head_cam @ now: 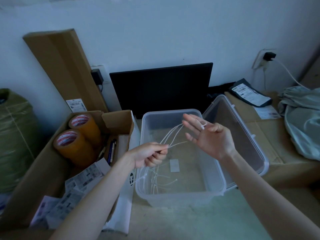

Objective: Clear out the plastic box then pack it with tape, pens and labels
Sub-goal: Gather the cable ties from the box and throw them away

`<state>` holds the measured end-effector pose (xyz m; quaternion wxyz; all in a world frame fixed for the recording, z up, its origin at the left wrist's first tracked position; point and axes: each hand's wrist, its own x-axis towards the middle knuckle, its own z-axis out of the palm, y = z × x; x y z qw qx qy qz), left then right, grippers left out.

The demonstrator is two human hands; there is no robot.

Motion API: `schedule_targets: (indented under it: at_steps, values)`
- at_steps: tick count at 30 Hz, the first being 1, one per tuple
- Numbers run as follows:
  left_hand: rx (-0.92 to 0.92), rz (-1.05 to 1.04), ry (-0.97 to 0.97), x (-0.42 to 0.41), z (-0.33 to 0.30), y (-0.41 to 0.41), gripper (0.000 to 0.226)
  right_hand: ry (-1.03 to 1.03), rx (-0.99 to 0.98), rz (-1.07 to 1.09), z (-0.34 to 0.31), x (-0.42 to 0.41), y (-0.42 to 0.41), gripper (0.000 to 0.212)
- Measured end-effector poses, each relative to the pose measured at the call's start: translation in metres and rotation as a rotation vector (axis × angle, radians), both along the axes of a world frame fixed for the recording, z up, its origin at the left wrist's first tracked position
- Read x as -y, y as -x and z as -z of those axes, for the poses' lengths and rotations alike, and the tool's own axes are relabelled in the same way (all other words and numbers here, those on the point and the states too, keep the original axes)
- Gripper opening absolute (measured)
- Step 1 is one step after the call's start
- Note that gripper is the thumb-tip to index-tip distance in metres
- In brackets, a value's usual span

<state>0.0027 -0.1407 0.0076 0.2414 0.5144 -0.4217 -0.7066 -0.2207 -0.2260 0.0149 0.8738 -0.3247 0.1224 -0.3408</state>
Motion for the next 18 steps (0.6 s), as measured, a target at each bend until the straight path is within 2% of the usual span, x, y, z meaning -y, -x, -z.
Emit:
schedule_targets:
  at_steps: [6, 9, 11, 13, 14, 18]
  values:
    - [0.094, 0.100, -0.044, 0.001, -0.006, 0.004, 0.039, 0.379, -0.451, 0.381, 0.009, 0.004, -0.010, 0.014]
    - [0.108, 0.118, -0.035, 0.001, -0.011, 0.007, 0.040, 0.442, -0.657, 0.576, 0.014, 0.004, -0.015, 0.018]
    - [0.113, 0.100, -0.011, 0.001, -0.011, 0.008, 0.040, 0.306, -0.611, 0.590, 0.015, 0.006, -0.019, 0.033]
    - [0.120, 0.061, 0.024, 0.002, -0.010, 0.006, 0.040, 0.088, -0.415, 0.556, 0.014, 0.006, -0.019, 0.037]
    - [0.120, 0.031, 0.037, 0.003, -0.008, 0.003, 0.040, 0.038, -0.378, 0.544, 0.013, 0.006, -0.017, 0.037]
    - [0.099, -0.129, 0.023, 0.005, -0.003, -0.011, 0.033, 0.136, -0.619, 0.593, 0.017, 0.009, -0.009, 0.036]
